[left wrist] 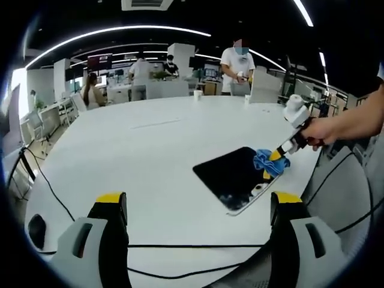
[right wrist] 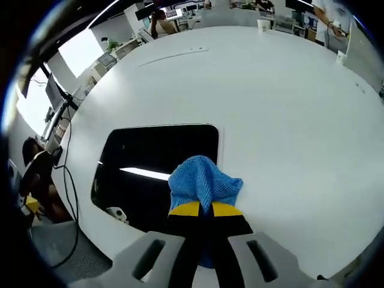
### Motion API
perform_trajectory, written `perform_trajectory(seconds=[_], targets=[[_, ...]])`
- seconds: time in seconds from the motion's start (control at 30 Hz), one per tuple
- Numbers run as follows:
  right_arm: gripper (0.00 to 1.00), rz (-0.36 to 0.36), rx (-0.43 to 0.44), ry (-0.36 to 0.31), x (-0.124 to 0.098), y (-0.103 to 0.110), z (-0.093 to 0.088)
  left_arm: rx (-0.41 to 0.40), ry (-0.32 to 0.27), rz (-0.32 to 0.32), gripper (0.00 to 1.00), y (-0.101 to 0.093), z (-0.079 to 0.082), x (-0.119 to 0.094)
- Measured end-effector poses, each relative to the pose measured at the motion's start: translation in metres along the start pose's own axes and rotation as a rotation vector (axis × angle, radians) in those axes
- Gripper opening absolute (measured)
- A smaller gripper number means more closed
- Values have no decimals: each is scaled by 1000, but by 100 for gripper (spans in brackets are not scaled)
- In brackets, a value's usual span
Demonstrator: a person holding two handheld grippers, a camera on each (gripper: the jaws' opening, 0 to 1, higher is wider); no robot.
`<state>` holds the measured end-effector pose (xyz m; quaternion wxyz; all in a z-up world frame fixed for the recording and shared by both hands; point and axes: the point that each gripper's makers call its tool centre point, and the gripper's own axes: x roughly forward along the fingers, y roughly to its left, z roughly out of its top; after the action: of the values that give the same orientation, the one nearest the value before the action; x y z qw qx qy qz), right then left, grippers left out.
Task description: Wipe the mirror surface with the cleaning cloth until all visible marks leave the cleaned area.
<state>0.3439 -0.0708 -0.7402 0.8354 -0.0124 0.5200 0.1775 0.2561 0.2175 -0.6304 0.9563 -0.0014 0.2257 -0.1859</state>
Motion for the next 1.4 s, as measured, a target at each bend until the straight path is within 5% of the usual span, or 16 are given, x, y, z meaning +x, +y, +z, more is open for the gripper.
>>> perform_trajectory(seconds=[0.63,0.9,1.07,1.4], targets=[[0,3,50,5,-8,1,-15,-23,7,22,99,14,-11,-7],[0,-10,-25,-1,-7,2,-13,-26,4,25,99,16,-9,-6],[0,-30,61,14,-8,1,-13,-23,5,21,99,14,-10,-5],[0,-75,77,24,-7,3,-13,-29,5,10,99,23,-12,-7]])
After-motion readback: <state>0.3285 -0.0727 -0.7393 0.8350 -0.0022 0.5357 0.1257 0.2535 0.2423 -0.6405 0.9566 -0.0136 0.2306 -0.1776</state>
